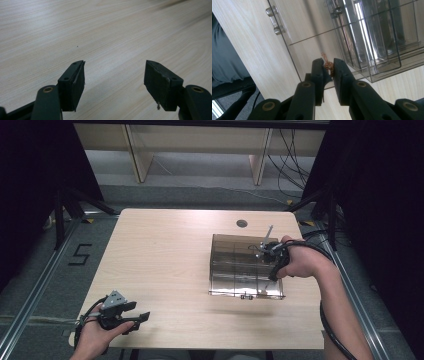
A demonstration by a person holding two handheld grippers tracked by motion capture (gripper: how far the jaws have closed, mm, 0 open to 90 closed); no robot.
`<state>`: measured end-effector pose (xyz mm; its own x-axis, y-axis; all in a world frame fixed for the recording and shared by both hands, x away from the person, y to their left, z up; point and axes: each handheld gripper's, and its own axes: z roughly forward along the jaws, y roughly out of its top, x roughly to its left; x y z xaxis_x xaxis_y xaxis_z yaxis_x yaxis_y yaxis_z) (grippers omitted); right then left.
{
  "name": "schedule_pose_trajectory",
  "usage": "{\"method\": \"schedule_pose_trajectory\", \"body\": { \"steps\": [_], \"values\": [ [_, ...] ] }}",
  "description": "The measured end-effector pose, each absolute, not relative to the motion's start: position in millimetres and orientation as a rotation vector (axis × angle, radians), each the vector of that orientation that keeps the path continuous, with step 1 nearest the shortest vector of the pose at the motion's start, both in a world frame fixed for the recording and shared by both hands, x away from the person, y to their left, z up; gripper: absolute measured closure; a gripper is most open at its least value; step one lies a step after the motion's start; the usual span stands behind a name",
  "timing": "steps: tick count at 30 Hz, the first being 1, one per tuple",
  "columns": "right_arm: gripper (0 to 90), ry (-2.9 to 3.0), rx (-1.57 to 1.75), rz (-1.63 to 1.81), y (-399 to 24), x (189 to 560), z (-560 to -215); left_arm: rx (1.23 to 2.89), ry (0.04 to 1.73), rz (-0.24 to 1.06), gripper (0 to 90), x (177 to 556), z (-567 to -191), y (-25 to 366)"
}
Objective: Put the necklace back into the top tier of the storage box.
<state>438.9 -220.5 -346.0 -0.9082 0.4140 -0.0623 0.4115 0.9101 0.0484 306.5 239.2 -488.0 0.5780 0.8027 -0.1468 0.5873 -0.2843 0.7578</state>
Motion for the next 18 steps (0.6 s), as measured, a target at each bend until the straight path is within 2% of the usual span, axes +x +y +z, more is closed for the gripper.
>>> {"method": "schedule_pose_trajectory", "body": {
  "steps": [18],
  "values": [
    [79.5,3.013,0.658,0.039,-221.1,437.9,-353.0,1.994,1.11,0.336,32.7,306.5,-487.9,239.4]
  ]
}}
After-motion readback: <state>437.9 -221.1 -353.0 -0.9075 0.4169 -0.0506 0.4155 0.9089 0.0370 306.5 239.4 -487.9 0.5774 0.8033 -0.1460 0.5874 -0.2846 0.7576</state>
